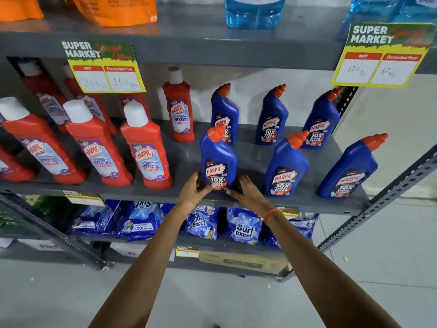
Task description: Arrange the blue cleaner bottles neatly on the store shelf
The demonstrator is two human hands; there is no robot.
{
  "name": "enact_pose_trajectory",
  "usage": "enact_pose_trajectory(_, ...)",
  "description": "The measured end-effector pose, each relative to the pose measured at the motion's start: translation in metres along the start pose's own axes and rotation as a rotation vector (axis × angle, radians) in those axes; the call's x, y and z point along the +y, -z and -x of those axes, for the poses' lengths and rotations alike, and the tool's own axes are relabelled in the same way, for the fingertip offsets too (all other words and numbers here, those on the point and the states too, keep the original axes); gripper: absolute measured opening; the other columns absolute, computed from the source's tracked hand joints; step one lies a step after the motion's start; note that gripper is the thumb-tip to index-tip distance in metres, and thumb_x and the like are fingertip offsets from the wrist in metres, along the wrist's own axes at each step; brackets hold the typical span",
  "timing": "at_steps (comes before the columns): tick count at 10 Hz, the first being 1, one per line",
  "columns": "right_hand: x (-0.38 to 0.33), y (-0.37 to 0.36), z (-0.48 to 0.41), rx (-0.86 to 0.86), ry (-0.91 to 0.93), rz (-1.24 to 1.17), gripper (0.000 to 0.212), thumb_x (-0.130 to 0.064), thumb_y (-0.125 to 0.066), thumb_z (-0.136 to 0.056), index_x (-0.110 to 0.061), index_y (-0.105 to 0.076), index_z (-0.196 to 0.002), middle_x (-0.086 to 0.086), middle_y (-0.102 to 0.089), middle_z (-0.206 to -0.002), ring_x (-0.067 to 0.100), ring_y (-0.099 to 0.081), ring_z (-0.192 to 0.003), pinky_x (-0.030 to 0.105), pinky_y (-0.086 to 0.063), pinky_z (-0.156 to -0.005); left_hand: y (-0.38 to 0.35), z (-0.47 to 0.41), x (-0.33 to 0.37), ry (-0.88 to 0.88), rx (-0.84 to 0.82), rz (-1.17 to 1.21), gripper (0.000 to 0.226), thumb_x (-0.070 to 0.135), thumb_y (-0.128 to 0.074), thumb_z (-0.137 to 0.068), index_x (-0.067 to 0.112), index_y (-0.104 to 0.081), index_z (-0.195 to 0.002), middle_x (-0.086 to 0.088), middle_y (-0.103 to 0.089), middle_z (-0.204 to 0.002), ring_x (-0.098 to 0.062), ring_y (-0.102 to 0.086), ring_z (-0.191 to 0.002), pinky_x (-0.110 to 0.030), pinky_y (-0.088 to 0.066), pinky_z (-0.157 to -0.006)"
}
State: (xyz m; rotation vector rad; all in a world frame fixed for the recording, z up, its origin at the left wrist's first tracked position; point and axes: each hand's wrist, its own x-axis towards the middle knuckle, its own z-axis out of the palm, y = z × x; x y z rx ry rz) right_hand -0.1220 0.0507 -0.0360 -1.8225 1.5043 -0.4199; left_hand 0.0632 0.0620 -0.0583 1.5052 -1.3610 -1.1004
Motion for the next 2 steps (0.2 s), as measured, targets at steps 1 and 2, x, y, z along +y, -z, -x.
enact_pose_trajectory(1,-0.004,0.004,0.004,-0.082,0.001,0.102,0.052,-0.026,-0.057,-0.09,-0.002,-0.037,-0.131,0.022,-0.041,-0.135,0.036,-0.047,-0.121,0.04,-0.038,-0.104,-0.005,0.014,0.01,0.079,0.005,-0.197,0.059,0.03,-0.073,-0.077,0.007,-0.045,-0.123,-0.013,-0.061,-0.124,-0.027,-0.058,-0.112,-0.038,-0.047,-0.094)
enact_pose_trajectory(2,-0.013,0.015,0.009,-0.099,-0.03,0.113,0.048,-0.027,-0.051,-0.093,0.0,-0.036,-0.13,0.024,-0.046,-0.134,0.038,-0.05,-0.119,0.046,-0.04,-0.105,-0.01,0.02,0.033,0.213,0.043,-0.403,0.054,0.032,-0.068,-0.079,0.004,-0.05,-0.121,-0.018,-0.061,-0.121,-0.033,-0.059,-0.11,-0.038,-0.048,-0.089)
